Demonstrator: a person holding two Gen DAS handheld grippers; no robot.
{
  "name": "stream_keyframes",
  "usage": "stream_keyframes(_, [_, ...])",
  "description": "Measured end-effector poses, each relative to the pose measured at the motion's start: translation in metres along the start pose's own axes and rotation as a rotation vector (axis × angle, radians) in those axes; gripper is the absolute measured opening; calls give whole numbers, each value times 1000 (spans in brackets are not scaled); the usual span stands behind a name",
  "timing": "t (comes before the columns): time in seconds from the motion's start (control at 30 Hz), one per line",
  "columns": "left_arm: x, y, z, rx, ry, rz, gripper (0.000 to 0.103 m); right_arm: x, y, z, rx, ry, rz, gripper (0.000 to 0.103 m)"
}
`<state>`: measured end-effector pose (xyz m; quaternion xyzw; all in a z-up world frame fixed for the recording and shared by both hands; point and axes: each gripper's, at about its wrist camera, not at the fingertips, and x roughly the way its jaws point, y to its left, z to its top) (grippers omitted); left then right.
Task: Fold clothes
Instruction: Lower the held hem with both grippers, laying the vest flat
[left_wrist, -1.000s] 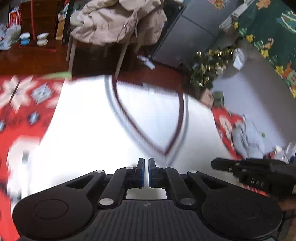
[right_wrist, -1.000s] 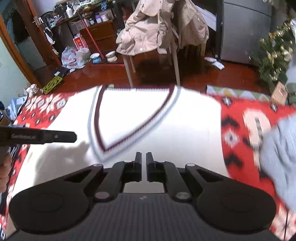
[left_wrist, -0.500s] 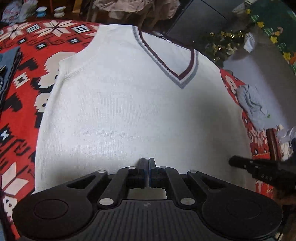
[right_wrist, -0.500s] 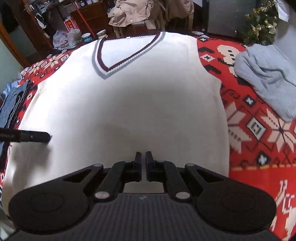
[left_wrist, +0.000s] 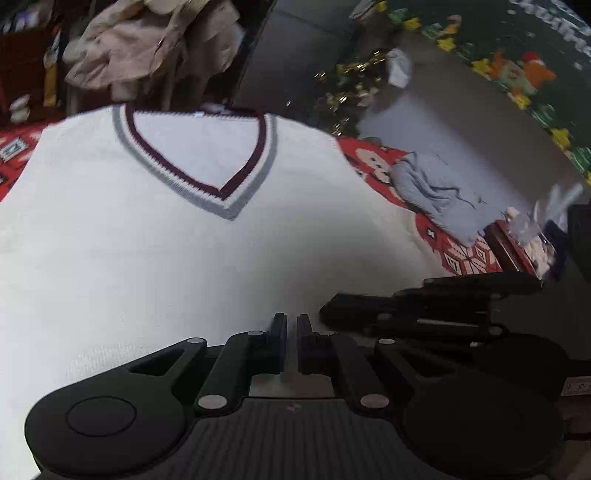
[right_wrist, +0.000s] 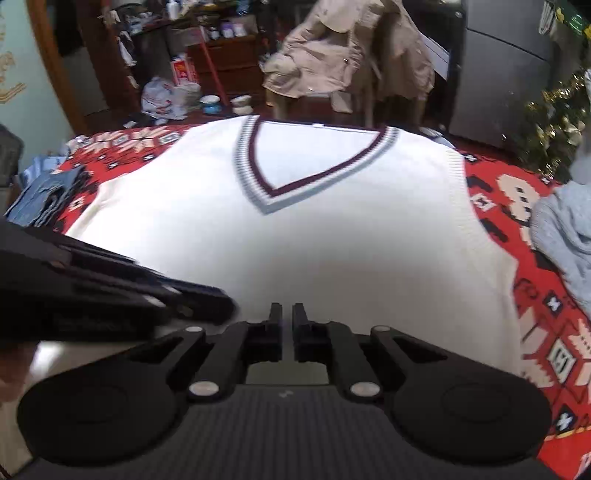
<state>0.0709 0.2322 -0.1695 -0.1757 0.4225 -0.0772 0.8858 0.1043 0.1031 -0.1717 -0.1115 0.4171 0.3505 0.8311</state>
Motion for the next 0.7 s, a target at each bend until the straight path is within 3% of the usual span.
stream_keyframes(0.17, [-12, -1, -16, 10, -13, 11, 4, -13, 16, -21, -54, -54, -26, 8])
stream_keyframes(0.23, [-19, -2, -25, 14, -21, 17, 4, -24, 16, -32, -14, -56, -22, 15])
stream_keyframes(0.37, [-47, -9, -62, 4, -61, 79, 4, -50, 15, -65, 56, -49, -31, 16])
stream_keyframes(0.47, [-72, -15, -88, -20, -38, 113, 4, -76, 16, -91, 88, -26, -52, 16])
stream_keyframes(0.57, [-94, -17, -114, -21, -19, 158, 4, -101, 12, -115, 128, -10, -21, 19])
stream_keyframes(0.7, [-119, -12, -144, -29, -31, 154, 4, -128, 0, -148, 153, -26, 12, 22])
